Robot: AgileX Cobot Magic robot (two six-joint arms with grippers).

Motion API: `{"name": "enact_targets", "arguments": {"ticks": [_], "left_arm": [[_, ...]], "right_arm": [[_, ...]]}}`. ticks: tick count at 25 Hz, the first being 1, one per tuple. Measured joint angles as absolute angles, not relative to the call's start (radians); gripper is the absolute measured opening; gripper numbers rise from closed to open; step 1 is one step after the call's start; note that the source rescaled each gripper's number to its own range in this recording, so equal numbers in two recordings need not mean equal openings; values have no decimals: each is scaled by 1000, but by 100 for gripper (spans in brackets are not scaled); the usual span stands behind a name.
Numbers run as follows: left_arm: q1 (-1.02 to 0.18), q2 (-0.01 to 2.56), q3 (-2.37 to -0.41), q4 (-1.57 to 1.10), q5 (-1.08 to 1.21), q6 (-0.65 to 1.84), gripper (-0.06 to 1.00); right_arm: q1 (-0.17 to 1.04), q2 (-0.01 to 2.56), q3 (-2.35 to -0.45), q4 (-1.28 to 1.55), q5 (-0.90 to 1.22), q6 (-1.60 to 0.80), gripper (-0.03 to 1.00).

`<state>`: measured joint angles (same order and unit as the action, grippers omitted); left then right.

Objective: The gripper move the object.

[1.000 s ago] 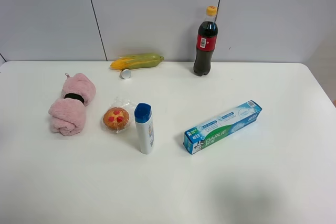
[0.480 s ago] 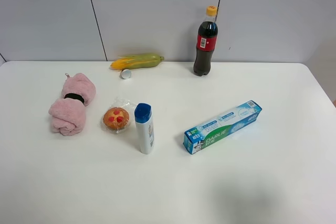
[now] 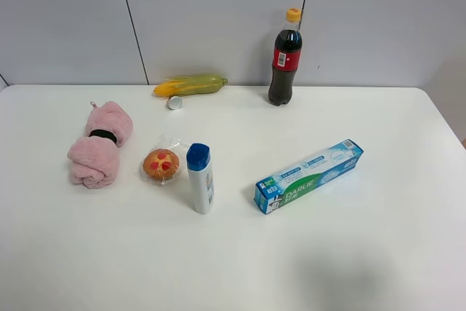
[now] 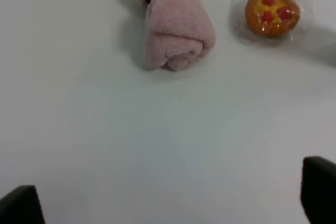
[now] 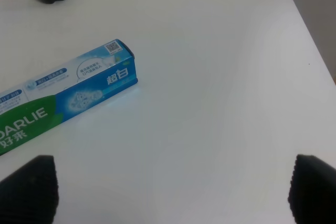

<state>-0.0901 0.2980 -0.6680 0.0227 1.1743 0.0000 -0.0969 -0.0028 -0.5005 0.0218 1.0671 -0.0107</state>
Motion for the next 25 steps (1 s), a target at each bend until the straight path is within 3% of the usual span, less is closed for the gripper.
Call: {"name": "enact_targets", "arguments": {"ticks": [5, 25], "left_arm": [[18, 254, -611, 0, 1143, 0, 99], [25, 29, -510, 15, 1055, 0, 99]], "right_arm": [[-97, -3, -501, 22, 1067, -11, 100], [-97, -3, -501, 22, 1067, -11, 100]]}}
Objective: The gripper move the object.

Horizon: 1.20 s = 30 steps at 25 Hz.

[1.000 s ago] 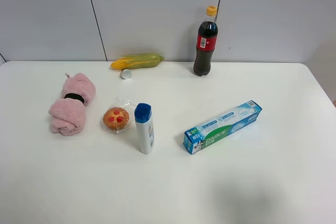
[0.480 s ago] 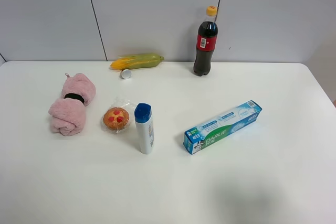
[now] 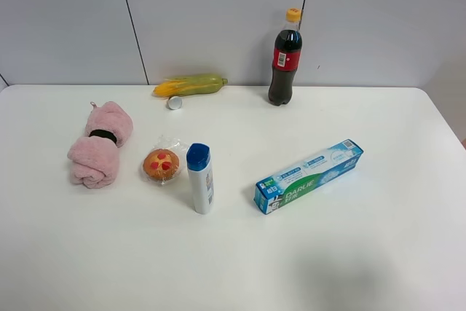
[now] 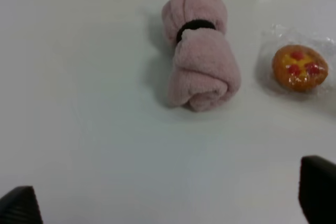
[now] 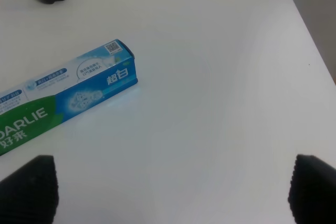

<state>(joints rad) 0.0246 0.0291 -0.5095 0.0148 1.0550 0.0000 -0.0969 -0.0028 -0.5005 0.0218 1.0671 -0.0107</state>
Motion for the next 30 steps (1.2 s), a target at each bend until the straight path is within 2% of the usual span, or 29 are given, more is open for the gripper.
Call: {"name": "enact_targets", "arguments": {"ticks": [30], "left_arm": [[25, -5, -509, 15, 1055, 17, 100]], "right_arm": [[-97, -3, -501, 22, 1067, -11, 100]]}}
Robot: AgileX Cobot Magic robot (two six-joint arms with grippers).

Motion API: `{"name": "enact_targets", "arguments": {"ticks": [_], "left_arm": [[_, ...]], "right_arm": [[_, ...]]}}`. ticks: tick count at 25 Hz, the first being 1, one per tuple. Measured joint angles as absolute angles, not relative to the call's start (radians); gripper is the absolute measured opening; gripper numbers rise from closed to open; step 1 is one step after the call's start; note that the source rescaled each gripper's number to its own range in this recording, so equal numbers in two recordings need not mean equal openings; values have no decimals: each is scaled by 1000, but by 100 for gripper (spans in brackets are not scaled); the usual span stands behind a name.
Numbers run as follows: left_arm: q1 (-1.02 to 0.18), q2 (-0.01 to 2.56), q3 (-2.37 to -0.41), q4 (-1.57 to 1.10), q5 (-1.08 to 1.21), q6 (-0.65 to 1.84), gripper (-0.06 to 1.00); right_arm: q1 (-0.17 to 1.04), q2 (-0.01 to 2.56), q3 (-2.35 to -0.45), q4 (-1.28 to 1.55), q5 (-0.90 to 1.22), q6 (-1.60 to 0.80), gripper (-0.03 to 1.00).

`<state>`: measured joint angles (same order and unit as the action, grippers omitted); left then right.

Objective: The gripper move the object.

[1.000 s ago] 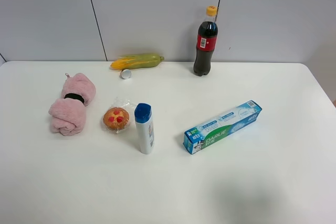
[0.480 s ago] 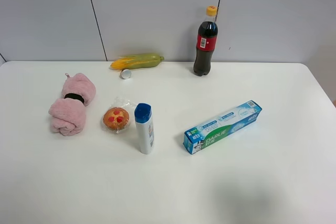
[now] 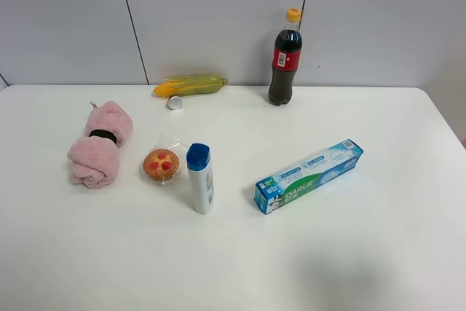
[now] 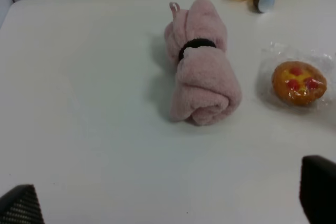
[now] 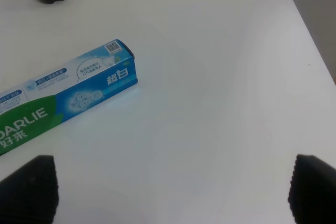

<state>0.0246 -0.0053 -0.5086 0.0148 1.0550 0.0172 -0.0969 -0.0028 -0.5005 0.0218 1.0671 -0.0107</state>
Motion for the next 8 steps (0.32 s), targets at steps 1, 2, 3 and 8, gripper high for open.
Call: {"name": "enact_targets", "arguments": {"ticks": [1, 2, 3, 8], "left_arm": [[25, -5, -509, 15, 1055, 17, 100], [25, -5, -509, 15, 1055, 17, 100], [25, -5, -509, 15, 1055, 17, 100], [25, -5, -509, 15, 1055, 17, 100]], "right_arm": [[-97, -3, -501, 22, 1067, -11, 100], [-97, -3, -501, 22, 1067, -11, 100], [-97, -3, -501, 22, 1067, -11, 100], [-97, -3, -501, 22, 1067, -11, 100]]}}
